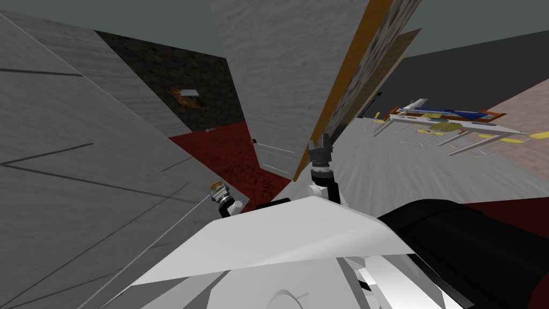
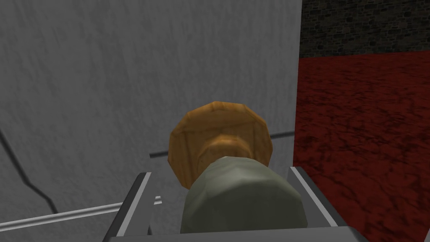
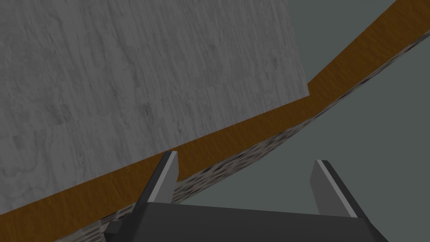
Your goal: Push the door open
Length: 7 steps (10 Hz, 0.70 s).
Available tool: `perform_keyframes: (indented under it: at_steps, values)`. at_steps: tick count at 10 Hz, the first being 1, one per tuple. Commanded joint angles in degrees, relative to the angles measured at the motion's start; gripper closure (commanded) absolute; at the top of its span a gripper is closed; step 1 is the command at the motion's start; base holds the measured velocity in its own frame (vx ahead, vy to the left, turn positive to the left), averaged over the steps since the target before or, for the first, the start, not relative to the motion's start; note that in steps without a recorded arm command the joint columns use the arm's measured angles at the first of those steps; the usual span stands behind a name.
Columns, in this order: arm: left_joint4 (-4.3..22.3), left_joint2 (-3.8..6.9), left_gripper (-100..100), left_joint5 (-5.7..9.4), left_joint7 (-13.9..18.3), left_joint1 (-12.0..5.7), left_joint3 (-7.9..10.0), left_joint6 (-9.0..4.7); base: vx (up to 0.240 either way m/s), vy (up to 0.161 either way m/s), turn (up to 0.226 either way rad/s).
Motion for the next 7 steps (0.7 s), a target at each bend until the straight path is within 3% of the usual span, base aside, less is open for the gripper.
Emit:
perform_keyframes:
  at_steps: [1, 7]
  values:
    - [1.1, 0.63, 100, -0.16, 0.6, -0.47, 1.74, -1.53, 0.031, 0.006, -0.023]
    - [2.0, -0.13, 100, -1.21, 0.9, -1.41, 7.36, -1.51, 0.075, 0.019, -0.022]
